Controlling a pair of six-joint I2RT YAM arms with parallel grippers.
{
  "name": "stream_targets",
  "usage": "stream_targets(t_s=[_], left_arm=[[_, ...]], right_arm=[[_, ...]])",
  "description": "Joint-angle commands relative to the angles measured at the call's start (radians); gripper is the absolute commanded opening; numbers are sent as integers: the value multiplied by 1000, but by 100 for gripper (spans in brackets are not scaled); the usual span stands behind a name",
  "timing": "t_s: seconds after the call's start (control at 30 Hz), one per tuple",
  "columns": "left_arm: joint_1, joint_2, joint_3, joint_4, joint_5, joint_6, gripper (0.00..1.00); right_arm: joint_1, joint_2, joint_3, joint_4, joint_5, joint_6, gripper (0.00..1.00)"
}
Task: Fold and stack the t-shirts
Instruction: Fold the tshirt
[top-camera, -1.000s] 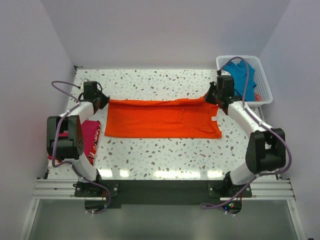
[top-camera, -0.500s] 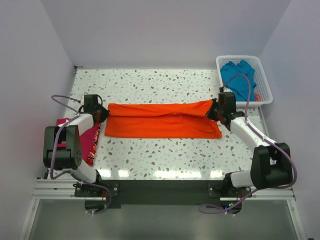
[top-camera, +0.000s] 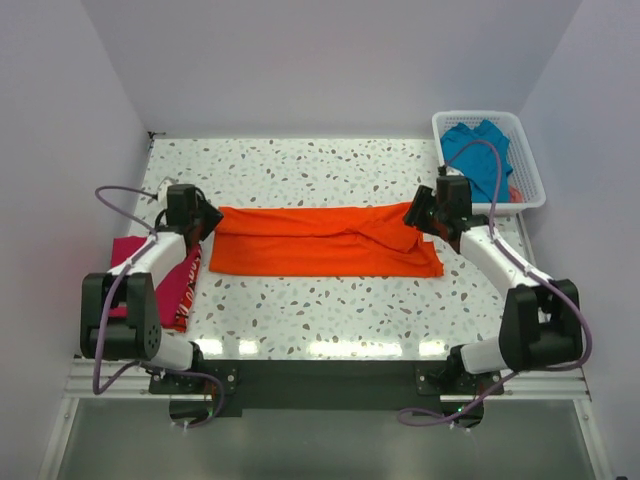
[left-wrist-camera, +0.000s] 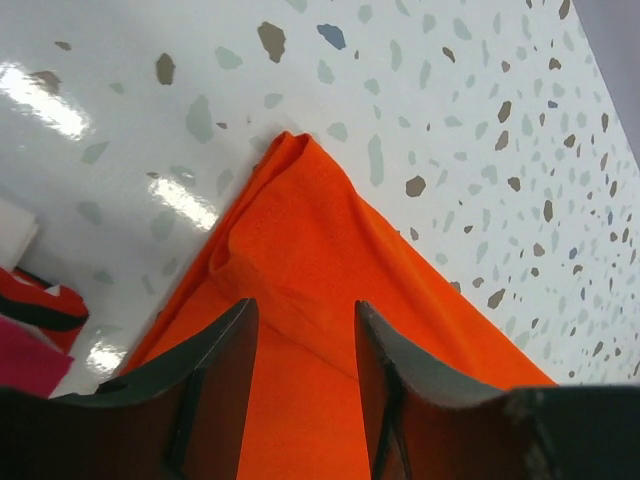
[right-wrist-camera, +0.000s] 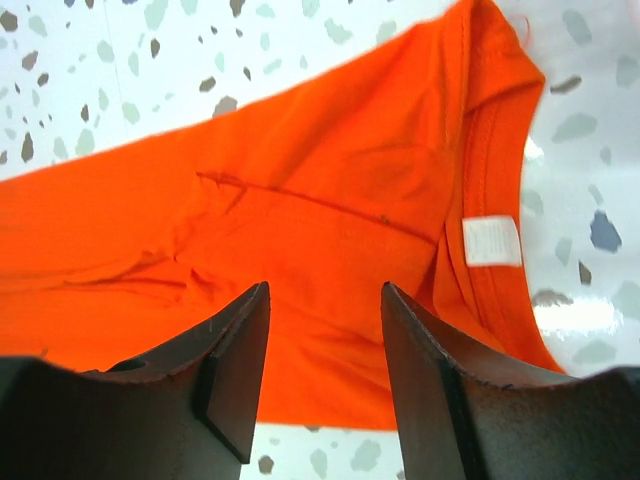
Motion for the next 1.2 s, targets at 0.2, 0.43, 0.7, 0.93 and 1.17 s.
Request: stream_targets(t_s=[0.2,0.43,0.7,0.93,1.17], left_arm=[[-132,202,158,-2,-73,31,35],[-142,247,132,9,-96,38,31],[-142,215,70,24,-121,-3,28],[-140,208,39,28,-109,-15,27],[-140,192,16,64,-106,-11,26]], right_arm=[[16,252,167,105,-29,-26,50],[74,358,283,106,-25,-51,50],[134,475,395,94,-11,-78,52],[177,514,417,83,15,-94,52],[202,518,400,79,50,-91,48]])
